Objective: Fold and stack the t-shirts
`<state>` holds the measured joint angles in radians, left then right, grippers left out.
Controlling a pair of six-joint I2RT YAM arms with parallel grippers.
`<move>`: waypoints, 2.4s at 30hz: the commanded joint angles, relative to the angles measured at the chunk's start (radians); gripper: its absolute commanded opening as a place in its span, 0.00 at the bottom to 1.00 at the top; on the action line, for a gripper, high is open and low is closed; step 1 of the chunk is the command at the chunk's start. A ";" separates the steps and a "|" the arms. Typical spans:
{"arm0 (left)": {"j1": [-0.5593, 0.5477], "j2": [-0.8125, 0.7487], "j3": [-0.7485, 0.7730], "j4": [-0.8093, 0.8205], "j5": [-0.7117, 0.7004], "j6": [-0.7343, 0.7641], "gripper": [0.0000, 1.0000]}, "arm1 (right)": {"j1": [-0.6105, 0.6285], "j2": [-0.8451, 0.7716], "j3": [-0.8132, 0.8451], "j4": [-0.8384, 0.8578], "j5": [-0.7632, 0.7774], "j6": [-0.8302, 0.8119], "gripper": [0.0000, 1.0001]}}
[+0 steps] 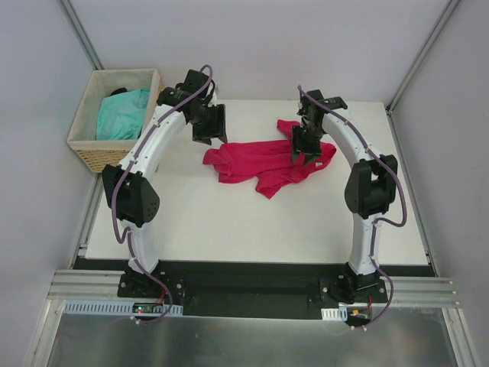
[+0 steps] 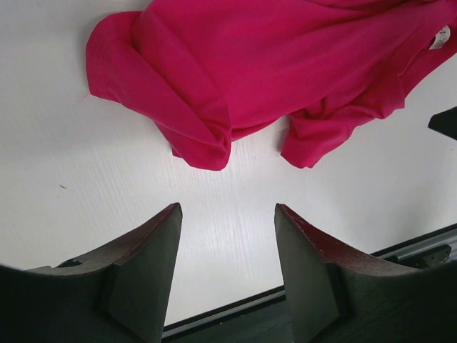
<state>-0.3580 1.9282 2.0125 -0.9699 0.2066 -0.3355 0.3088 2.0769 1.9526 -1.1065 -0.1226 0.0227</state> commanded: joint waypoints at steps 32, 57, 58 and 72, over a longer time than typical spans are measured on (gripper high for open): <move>0.008 -0.127 0.026 0.000 0.050 0.001 0.54 | 0.009 0.227 0.172 -0.099 0.067 -0.043 0.43; 0.008 -0.100 0.121 -0.001 0.096 0.016 0.54 | 0.012 0.181 0.062 -0.055 0.058 -0.037 0.30; 0.008 -0.101 0.123 -0.001 0.093 0.016 0.54 | 0.010 0.181 0.058 -0.055 0.043 -0.037 0.30; 0.008 -0.092 0.141 -0.001 0.086 0.015 0.54 | 0.015 0.129 0.072 -0.095 -0.019 -0.026 0.31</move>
<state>-0.3580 1.8351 2.1006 -0.9707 0.2825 -0.3294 0.3134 2.3013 1.9884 -1.1416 -0.1112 -0.0116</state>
